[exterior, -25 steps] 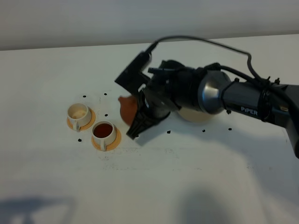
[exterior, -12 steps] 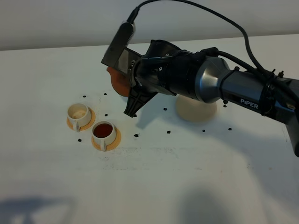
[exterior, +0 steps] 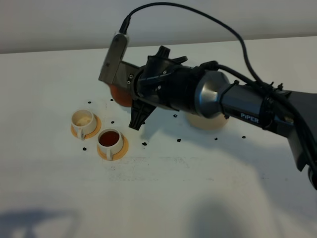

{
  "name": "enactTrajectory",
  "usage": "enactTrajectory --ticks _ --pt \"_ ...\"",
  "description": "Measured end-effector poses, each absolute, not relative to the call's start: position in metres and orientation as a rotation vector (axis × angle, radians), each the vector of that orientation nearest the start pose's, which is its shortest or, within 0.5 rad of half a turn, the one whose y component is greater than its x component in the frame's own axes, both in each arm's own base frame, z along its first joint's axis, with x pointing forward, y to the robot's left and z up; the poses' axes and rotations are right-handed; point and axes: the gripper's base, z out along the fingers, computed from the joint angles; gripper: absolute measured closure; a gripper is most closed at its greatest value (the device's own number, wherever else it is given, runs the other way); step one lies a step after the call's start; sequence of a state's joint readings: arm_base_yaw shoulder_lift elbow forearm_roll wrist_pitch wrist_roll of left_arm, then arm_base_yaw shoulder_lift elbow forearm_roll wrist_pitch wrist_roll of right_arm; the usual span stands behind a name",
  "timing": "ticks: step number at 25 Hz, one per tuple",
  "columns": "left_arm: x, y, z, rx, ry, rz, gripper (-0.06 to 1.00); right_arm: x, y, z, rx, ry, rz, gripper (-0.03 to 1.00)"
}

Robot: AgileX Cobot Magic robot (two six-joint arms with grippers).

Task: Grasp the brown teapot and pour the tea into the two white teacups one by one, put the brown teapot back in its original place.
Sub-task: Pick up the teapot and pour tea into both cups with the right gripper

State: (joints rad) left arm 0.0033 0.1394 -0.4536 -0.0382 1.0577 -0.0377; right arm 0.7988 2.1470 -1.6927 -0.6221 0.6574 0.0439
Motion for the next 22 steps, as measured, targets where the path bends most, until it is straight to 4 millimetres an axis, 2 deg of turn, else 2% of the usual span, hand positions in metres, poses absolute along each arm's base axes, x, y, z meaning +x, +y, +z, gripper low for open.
enactTrajectory --ticks 9,22 --pt "0.020 -0.003 0.263 -0.048 2.227 -0.066 0.38 0.344 0.344 0.198 -1.448 1.880 -0.360 0.85" --pt "0.020 -0.003 0.263 -0.048 2.227 -0.066 0.38 0.340 0.358 0.179 -1.586 1.736 -0.488 0.85"
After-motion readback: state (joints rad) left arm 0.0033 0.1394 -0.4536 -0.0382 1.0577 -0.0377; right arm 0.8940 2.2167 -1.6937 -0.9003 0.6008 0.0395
